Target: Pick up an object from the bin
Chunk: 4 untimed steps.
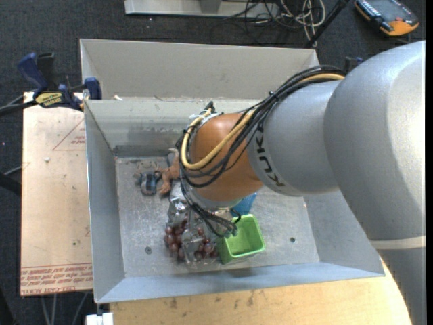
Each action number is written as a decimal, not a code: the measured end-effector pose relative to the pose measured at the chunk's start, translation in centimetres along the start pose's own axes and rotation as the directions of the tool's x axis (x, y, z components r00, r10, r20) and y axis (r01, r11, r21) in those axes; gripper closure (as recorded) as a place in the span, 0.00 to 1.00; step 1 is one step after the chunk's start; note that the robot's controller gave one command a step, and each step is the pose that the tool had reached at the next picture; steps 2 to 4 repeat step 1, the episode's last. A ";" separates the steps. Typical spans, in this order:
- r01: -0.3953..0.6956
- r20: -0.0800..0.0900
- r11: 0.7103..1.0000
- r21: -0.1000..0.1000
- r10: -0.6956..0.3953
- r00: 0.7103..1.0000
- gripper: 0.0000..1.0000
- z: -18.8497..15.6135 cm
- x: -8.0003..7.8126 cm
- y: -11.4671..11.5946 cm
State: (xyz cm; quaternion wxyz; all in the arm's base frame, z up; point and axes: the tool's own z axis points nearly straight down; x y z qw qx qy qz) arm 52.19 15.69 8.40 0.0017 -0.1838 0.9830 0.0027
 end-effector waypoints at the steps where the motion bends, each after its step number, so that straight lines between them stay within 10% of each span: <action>1: -0.017 -0.004 1.000 0.003 0.017 1.000 1.00 -2.1 0.2 -0.2; 4: -0.017 -0.004 1.000 0.003 0.017 1.000 1.00 -2.1 0.2 -0.2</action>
Offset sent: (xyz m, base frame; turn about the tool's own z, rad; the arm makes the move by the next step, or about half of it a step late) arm 0.0058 0.0023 0.0582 0.0144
